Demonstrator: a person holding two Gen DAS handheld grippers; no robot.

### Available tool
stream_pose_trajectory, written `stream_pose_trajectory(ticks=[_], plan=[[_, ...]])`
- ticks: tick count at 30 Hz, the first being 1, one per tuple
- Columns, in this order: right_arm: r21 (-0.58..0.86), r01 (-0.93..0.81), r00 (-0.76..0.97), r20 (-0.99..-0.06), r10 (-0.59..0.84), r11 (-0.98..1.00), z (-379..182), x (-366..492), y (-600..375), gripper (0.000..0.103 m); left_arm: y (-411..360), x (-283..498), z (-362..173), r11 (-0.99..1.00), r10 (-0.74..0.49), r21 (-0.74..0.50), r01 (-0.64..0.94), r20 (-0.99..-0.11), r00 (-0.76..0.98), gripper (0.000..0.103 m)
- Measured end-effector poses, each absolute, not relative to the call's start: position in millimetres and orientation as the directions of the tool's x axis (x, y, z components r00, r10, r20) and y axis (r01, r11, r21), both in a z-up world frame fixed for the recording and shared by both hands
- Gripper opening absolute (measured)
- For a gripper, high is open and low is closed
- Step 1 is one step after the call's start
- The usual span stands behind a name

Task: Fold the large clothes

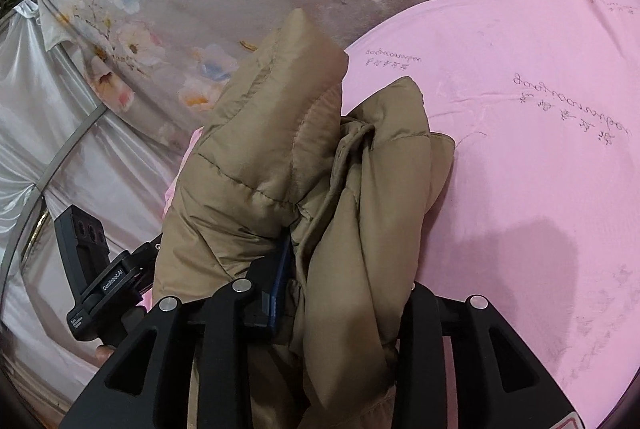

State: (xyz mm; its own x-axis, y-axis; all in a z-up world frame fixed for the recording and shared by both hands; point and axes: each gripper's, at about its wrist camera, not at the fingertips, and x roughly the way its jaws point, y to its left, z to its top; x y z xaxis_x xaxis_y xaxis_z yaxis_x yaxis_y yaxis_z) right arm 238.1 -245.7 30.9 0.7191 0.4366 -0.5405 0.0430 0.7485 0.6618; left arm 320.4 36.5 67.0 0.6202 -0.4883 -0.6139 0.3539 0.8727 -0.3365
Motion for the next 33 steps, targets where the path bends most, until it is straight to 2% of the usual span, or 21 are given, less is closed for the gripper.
stream_pose_trajectory(ticks=[2,4,6,10,15,16,18,19,21,25,28,30,33], plan=[[0.665,0.064,0.715,-0.551,0.430,0.744,30,235,-249,0.040,37,319,70,0.896,-0.443,-0.303,0.324,-0.628,0.640,0.087],[0.666,0.076,0.708,-0.560,0.430,0.742,31,227,-254,0.041,38,314,76,0.924,-0.382,-0.249,0.291,-0.643,0.664,0.092],[0.644,0.084,0.707,-0.576,0.410,0.760,39,213,-258,0.042,42,309,82,0.937,-0.347,-0.215,0.274,-0.657,0.670,0.092],[0.514,0.121,0.742,-0.615,0.267,0.850,68,182,-264,0.044,54,295,100,0.969,-0.247,-0.157,0.192,-0.680,0.691,0.092],[0.388,0.102,0.818,-0.557,0.145,0.916,123,167,-251,0.044,44,278,137,0.991,-0.126,-0.048,0.124,-0.634,0.763,0.092],[0.357,0.087,0.828,-0.545,0.132,0.930,135,170,-242,0.041,36,275,147,0.992,-0.112,-0.024,0.123,-0.617,0.779,0.092],[0.303,0.064,0.842,-0.527,0.112,0.951,153,179,-225,0.027,20,273,161,0.991,-0.100,0.009,0.131,-0.593,0.799,0.092],[0.272,0.051,0.849,-0.519,0.102,0.961,160,186,-213,0.025,13,273,166,0.991,-0.092,0.024,0.131,-0.587,0.804,0.092],[0.239,0.035,0.860,-0.502,0.092,0.971,169,198,-197,0.019,-5,276,174,0.988,-0.086,0.057,0.144,-0.574,0.814,0.085],[0.166,0.040,0.867,-0.496,0.048,0.985,168,229,-171,0.018,-33,288,169,0.982,-0.087,0.084,0.168,-0.589,0.803,0.070],[0.143,0.074,0.847,-0.531,0.013,0.987,149,249,-167,0.019,-44,301,150,0.981,-0.072,0.100,0.168,-0.616,0.785,0.054],[0.143,0.094,0.826,-0.563,0.003,0.985,132,260,-168,0.019,-49,311,132,0.981,-0.063,0.103,0.167,-0.642,0.764,0.039],[0.146,0.119,0.791,-0.612,-0.005,0.982,101,273,-173,0.019,-49,322,106,0.982,-0.054,0.097,0.160,-0.672,0.739,0.025]])
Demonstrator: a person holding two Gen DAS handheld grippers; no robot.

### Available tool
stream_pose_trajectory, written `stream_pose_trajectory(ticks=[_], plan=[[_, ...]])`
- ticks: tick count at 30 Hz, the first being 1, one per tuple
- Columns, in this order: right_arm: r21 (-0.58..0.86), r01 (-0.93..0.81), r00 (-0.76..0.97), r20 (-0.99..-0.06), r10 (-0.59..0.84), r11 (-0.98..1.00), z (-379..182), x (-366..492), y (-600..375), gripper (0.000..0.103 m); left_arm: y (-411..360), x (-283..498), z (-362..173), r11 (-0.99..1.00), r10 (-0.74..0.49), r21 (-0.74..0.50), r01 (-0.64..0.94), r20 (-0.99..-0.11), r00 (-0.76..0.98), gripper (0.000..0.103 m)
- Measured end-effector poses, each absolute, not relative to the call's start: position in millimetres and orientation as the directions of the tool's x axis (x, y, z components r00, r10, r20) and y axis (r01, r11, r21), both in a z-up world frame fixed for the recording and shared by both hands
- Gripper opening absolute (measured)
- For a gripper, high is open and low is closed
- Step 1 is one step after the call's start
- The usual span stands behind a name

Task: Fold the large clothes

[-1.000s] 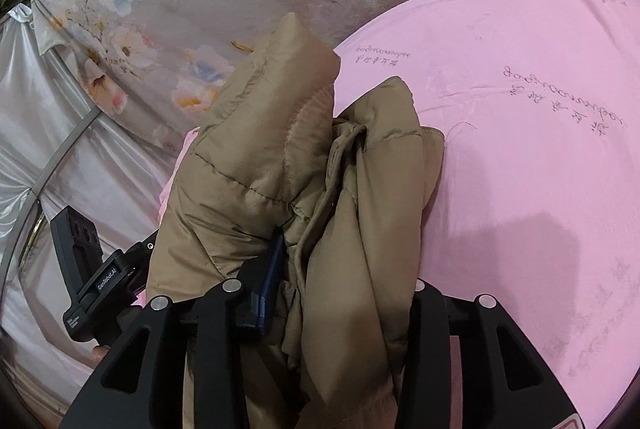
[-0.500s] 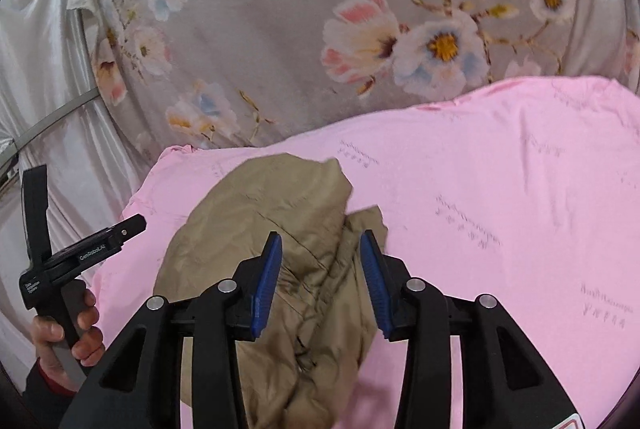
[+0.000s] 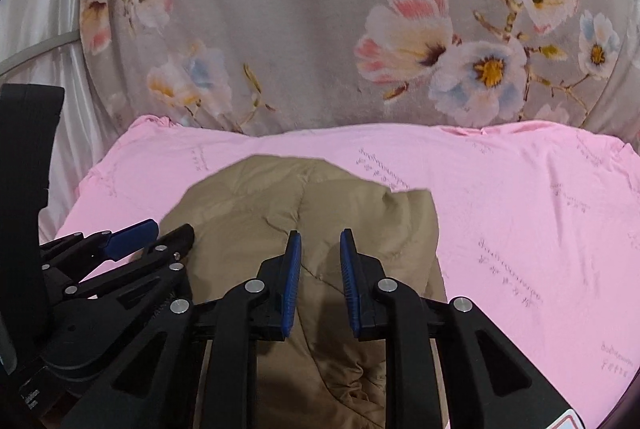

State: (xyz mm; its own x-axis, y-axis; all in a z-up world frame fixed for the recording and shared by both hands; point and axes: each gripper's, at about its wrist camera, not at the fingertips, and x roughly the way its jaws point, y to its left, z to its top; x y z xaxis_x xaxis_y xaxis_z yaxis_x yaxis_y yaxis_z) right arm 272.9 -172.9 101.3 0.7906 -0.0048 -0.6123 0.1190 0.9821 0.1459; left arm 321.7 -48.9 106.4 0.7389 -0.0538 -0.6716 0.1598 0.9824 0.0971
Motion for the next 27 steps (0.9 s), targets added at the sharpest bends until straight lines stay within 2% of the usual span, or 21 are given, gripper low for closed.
stream_pose_trajectory(ticks=[7,27], plan=[[0.088,0.123,0.779,-0.625,-0.041,0.989,68,279,-170,0.016,-50,326,82,0.987,-0.054,0.085,0.139,-0.636,0.770,0.024],[0.132,0.126,0.739,-0.674,-0.004,0.983,47,296,-178,0.015,-59,339,54,0.988,-0.021,0.111,0.109,-0.604,0.797,0.021]])
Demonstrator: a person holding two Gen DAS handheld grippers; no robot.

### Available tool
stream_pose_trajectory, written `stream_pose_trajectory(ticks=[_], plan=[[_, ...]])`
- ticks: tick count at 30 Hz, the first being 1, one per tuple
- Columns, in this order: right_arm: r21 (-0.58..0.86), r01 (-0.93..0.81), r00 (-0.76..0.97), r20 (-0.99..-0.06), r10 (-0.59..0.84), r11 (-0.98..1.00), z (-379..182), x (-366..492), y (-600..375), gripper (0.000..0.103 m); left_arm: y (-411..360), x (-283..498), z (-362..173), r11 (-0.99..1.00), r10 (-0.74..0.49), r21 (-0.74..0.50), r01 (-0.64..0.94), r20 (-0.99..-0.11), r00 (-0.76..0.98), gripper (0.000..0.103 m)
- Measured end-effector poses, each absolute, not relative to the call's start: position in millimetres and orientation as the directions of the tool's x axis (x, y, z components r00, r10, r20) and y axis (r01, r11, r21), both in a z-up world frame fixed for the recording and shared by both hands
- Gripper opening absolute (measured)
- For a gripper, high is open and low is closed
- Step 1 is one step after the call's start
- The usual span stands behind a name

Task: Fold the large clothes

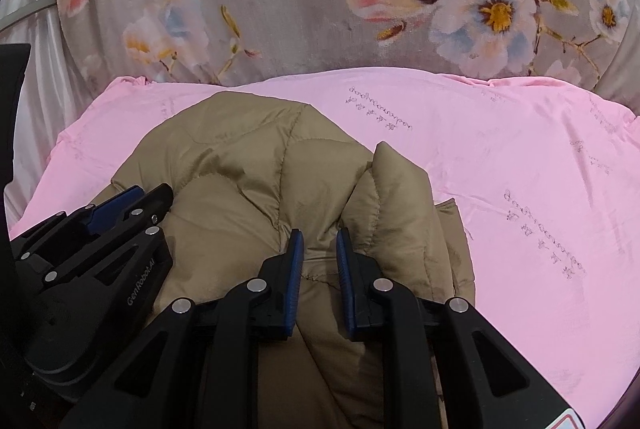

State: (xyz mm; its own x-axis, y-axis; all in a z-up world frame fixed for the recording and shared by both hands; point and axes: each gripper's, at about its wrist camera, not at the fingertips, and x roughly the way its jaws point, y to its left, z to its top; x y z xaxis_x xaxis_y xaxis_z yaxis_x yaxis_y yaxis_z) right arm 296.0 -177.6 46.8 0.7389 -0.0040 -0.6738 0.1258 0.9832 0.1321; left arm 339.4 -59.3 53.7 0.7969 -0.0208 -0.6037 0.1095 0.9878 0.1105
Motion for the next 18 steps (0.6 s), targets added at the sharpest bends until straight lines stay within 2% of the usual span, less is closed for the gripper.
stream_pose_trajectory(ticks=[18], plan=[[0.164,0.134,0.719,-0.694,0.018,0.977,41.3,301.9,-180.9,0.015,-60.0,342.2,52.1,0.988,-0.017,0.115,0.108,-0.604,0.797,0.021]])
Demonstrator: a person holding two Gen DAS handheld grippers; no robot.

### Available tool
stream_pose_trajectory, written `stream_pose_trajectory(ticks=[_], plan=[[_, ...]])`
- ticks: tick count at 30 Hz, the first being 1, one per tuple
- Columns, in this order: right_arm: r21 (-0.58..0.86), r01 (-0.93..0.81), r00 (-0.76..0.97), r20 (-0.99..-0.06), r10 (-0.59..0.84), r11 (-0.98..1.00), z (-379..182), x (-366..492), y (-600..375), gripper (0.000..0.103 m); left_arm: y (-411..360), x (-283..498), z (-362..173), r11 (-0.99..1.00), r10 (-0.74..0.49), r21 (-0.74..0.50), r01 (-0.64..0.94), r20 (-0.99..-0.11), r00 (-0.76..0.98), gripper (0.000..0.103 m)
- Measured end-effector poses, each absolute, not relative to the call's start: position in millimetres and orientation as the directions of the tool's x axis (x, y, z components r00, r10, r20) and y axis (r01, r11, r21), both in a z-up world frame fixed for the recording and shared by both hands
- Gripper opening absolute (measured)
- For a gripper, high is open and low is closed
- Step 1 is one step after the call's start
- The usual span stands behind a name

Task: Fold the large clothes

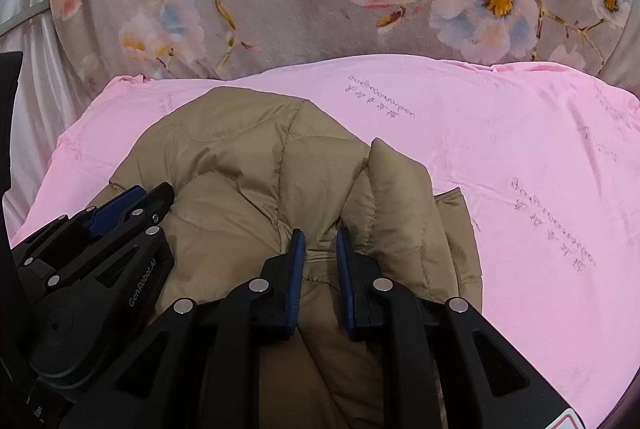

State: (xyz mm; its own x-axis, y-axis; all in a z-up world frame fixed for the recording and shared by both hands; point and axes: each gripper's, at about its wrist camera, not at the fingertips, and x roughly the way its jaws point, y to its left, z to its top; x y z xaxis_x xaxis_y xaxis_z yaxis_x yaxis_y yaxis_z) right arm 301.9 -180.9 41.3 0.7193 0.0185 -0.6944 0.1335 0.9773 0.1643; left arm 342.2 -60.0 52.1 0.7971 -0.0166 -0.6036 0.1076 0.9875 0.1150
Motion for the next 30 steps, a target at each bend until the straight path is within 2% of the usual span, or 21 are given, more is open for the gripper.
stream_pose_trajectory(ticks=[8,11,13,15,17,21,25,30], plan=[[0.164,0.140,0.720,-0.694,0.014,0.976,41,302,-182,0.015,-60,343,52,0.987,-0.016,0.117,0.107,-0.601,0.799,0.022],[0.155,0.144,0.727,-0.686,0.002,0.977,46,297,-183,0.015,-61,340,52,0.986,0.001,0.134,0.097,-0.591,0.807,0.026],[0.126,0.159,0.730,-0.683,-0.031,0.979,57,283,-180,0.020,-60,332,56,0.983,0.019,0.159,0.091,-0.582,0.813,0.039],[0.120,0.169,0.750,-0.660,-0.049,0.978,71,259,-178,0.039,-54,313,64,0.983,0.014,0.159,0.093,-0.567,0.823,0.075],[0.134,0.166,0.751,-0.659,-0.037,0.977,79,234,-180,0.042,-41,286,72,0.988,-0.009,0.124,0.094,-0.559,0.829,0.088],[0.156,0.156,0.729,-0.684,-0.007,0.975,74,193,-187,0.041,-14,244,74,0.991,-0.044,0.077,0.108,-0.580,0.813,0.087],[0.164,0.165,0.693,-0.721,0.004,0.973,48,170,-190,0.041,3,225,51,0.993,-0.037,0.067,0.100,-0.621,0.783,0.089],[0.117,0.198,0.689,-0.723,-0.053,0.973,51,136,-182,0.044,20,201,45,0.997,-0.053,0.002,0.071,-0.643,0.764,0.089]])
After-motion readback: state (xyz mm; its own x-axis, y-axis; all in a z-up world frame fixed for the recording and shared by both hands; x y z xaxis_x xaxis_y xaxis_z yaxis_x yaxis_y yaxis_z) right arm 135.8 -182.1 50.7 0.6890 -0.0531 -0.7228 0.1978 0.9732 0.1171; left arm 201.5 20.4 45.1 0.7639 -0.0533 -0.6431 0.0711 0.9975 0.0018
